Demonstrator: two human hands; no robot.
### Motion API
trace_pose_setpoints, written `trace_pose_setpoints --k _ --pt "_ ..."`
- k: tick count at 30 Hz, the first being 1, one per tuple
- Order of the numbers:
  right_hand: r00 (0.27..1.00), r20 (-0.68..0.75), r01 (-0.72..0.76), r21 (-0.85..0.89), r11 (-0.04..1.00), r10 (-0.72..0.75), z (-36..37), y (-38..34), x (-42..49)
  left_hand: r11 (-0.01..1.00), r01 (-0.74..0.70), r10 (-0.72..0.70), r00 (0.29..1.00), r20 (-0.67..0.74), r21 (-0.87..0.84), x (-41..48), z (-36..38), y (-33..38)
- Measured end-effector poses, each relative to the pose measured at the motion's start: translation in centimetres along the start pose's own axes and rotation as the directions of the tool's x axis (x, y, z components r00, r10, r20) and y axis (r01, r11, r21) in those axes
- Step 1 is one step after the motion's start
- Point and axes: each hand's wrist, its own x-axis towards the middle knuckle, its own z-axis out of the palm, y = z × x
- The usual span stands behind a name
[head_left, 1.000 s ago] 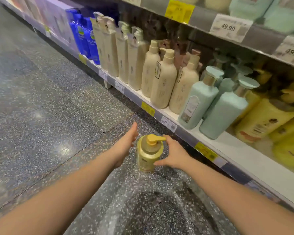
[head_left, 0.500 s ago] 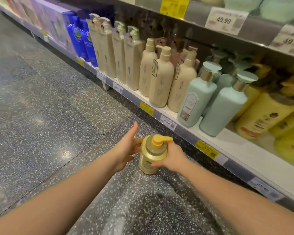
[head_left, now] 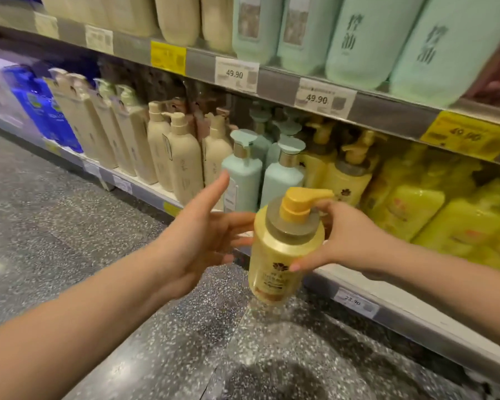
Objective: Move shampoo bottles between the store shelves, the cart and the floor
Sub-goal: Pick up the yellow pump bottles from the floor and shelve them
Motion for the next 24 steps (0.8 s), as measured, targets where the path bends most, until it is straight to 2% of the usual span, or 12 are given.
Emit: trace_pose_setpoints --k 3,5,12,17,24 --pt "0.998 -0.065 -0.005 0.067 0.998 0.010 -3.0 1.0 -0.6 0.999 -0.032 0.031 0.997 0.065 0.006 1.4 2.4 1.8" --pt "0.992 -0.122 -0.004 0.053 0.999 0.011 -4.4 1.7 -0.5 0.999 -0.048 0.047 0.994 0.094 0.008 2.6 3.8 2.8" --pt "0.954 -0.286 -0.071 0.082 0.994 0.092 -5.7 5.9 1.6 1.000 -0.026 0.025 0.993 0.118 0.007 7.7 7.0 3.5" --pt "0.935 -0.328 -0.106 0.107 0.989 0.136 -4.1 7.7 2.9 0.997 -0.002 -0.006 0.995 0.097 0.080 10.0 7.9 2.7" --pt "0.935 -0.318 -0.129 0.110 0.986 0.158 -3.5 8.7 4.4 0.996 0.032 -0.035 0.999 0.041 0.078 12.1 7.9 2.2"
